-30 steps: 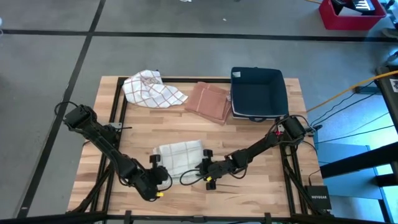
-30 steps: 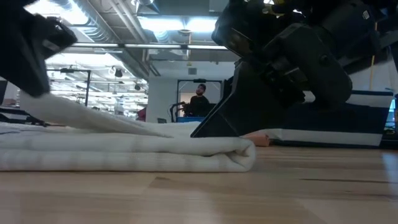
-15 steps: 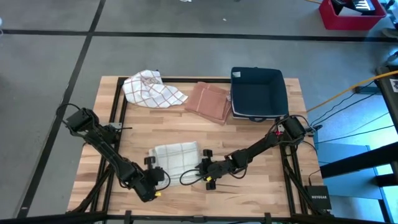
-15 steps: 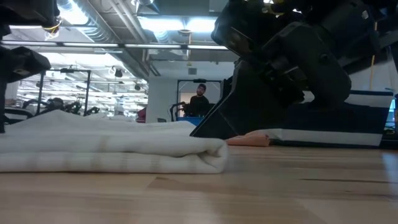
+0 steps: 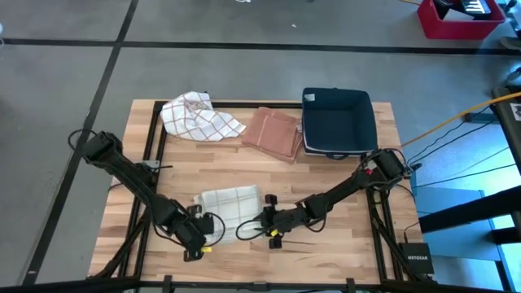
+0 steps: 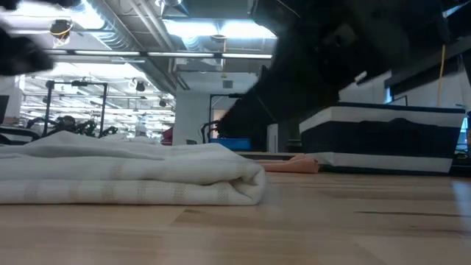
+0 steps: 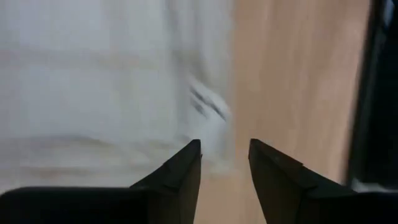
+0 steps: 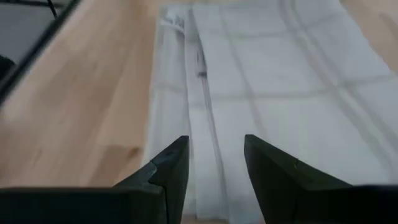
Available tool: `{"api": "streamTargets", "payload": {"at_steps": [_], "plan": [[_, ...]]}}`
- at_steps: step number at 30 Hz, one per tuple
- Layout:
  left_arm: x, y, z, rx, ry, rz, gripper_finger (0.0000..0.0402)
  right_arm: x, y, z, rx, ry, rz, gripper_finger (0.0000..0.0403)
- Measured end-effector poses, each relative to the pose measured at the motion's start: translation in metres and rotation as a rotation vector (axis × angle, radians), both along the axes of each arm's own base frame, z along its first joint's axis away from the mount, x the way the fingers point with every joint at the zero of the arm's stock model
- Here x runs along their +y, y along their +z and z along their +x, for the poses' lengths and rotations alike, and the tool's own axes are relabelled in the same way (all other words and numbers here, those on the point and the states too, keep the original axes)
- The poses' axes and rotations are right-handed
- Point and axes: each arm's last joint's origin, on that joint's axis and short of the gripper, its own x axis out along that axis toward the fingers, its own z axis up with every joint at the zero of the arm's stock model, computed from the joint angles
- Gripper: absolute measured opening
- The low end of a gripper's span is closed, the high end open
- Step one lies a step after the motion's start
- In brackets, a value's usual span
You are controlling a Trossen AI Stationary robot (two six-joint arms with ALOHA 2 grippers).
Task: Fold towel
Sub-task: Fold the bottom white towel
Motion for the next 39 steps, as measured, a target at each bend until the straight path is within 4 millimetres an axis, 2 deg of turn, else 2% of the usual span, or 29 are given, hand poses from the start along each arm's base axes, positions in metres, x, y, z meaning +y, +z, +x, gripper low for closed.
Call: {"api": "streamTargets", "payload": {"at_steps": [2,4,6,8,12,19,24,27,29,32,34,37,39], "plan": [[0.005,0.009,-0.001,-0.147,0.018,0.148,0.0129,0.001,0.002,0.003,-0.035,-0.006,0.012,0.0159],[0.012,0.013,0.000,-0.297,0.090,0.377,0.0129,0.004,0.000,0.010,-0.092,-0.012,0.030,0.0159],[0.022,0.012,0.001,-0.375,0.170,0.555,0.0129,0.000,-0.010,0.015,-0.123,-0.029,0.015,0.0159],[0.032,0.005,0.002,-0.374,0.203,0.619,0.0129,-0.005,-0.022,0.019,-0.116,-0.040,0.004,0.0159],[0.047,-0.018,-0.004,-0.272,0.233,0.586,0.0129,-0.014,-0.037,0.019,-0.034,-0.062,-0.019,0.0159],[0.063,-0.062,-0.038,-0.061,0.364,0.449,0.0129,-0.014,-0.042,0.014,0.052,-0.060,-0.058,0.0159],[0.062,-0.071,-0.053,-0.029,0.445,0.390,0.0129,-0.014,-0.042,0.014,0.054,-0.058,-0.058,0.0159],[0.056,-0.059,-0.053,-0.004,0.432,0.349,0.0129,-0.013,-0.040,0.017,0.048,-0.056,-0.054,0.0159],[0.051,-0.041,-0.052,-0.005,0.419,0.319,0.0129,-0.012,-0.037,0.020,0.049,-0.053,-0.058,0.0159],[0.042,-0.004,-0.046,-0.157,0.410,0.236,0.0129,-0.009,-0.028,0.027,0.056,-0.030,-0.074,0.0159],[0.039,0.010,-0.046,-0.263,0.406,0.214,0.0129,-0.005,-0.018,0.034,0.047,-0.018,-0.074,0.0159],[0.037,0.018,-0.045,-0.398,0.404,0.239,0.0129,0.000,0.003,0.049,-0.033,-0.018,-0.044,0.0159],[0.039,0.012,-0.046,-0.469,0.401,0.327,0.0129,0.005,0.013,0.061,-0.138,-0.038,-0.009,0.0159]]}}
